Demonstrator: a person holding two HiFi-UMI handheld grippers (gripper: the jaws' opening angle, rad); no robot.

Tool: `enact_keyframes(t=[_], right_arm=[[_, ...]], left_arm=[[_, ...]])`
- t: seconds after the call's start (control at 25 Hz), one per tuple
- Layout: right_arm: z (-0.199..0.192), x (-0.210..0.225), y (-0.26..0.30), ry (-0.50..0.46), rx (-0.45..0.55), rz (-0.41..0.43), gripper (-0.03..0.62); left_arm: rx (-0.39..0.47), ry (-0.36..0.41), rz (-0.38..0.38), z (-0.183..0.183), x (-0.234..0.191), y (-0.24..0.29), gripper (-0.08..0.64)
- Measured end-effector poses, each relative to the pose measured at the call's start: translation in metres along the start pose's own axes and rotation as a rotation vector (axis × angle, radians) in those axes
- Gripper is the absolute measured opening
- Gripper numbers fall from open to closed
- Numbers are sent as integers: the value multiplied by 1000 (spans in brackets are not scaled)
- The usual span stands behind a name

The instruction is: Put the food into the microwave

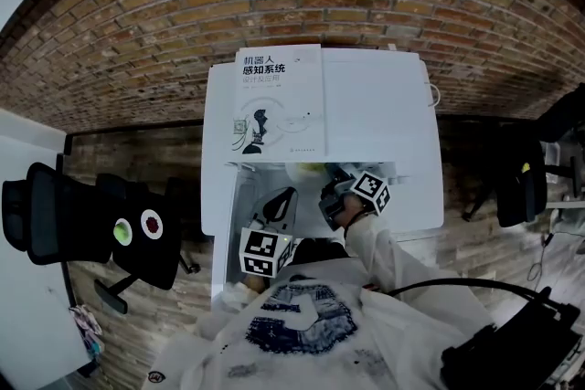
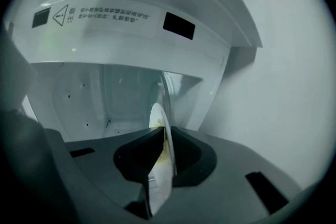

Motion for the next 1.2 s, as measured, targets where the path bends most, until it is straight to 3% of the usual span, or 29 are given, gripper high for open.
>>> enact_keyframes(t=[0.24,0.44,0.88,1.2], right_arm=[[3,-2,1,-26,14,-34,37],[4,-3,-1,-37,18,-41,54],[7,-4,-6,-64,19,-46,89],[5,-1,-21,-51,13,-33,95]], left_arm=[[-20,-4,-3,-6,0,5,15],[-99,-56,-25,-31,2,18,15],[-155,-136,-67,-56,13,41,15],[-173,-190,-42,-70,5,43,15]])
Point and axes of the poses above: the fingertips, and each gripper's own axes: y forward along the fingers, x to its right, z out of its top, the point moved 2 cm from there along -y, backward along the fingers, and after that the axes turned 4 degrees about -z, right-handed, at the moved point
